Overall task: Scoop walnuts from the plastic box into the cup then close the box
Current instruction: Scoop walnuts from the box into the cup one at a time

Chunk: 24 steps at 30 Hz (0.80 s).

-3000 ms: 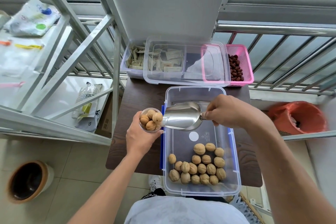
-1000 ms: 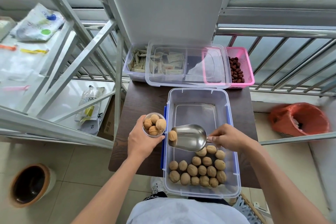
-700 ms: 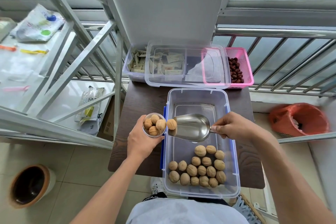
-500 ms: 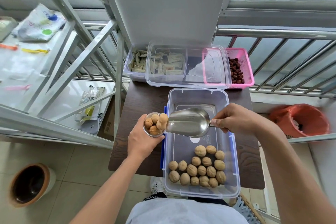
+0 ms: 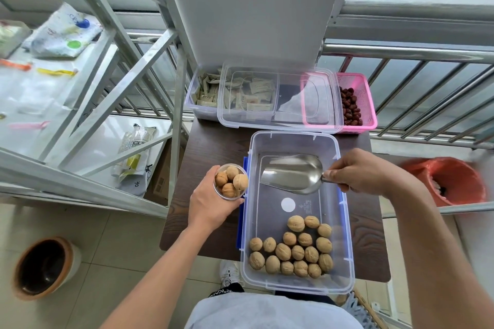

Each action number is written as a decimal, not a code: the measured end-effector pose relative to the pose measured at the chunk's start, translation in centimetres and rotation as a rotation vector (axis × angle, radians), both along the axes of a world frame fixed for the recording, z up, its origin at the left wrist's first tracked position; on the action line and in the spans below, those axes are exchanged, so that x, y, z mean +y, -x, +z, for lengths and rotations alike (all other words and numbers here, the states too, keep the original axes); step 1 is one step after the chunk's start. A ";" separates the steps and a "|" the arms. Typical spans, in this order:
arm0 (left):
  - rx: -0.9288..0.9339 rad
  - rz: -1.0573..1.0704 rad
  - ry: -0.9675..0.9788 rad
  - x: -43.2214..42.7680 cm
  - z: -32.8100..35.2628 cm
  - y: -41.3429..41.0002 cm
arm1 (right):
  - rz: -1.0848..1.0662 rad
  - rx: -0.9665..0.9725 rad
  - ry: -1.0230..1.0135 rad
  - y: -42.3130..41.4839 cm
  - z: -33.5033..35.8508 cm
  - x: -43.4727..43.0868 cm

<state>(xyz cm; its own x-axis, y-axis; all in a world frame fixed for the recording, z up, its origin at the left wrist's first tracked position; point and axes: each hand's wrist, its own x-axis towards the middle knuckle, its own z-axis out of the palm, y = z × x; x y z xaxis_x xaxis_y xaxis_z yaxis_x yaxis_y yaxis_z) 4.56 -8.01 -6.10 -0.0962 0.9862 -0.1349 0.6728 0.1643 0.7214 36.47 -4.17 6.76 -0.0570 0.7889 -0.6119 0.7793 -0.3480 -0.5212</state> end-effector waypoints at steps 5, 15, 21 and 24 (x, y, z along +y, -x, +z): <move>0.005 0.005 -0.005 0.0 -0.2 0.1 | -0.062 -0.101 0.047 -0.6 -2.0 -0.6; 0.008 0.037 0.010 -0.4 -1.0 0.2 | -0.085 -0.373 0.210 -1.1 -3.9 -2.5; 0.001 0.050 0.044 -0.3 -1.3 0.3 | -0.067 -0.286 0.302 2.2 -4.5 -4.0; -0.004 0.053 0.045 -0.4 -1.3 0.3 | -0.124 -0.247 0.286 3.5 -4.7 -4.7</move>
<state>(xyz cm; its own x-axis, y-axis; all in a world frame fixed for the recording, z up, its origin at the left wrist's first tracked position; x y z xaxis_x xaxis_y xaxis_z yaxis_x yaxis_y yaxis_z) 4.25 -8.37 -7.42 -0.1476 0.9727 -0.1792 0.6596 0.2318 0.7150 32.95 -8.86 2.02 0.2048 0.5764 -0.7911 0.8119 -0.5514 -0.1917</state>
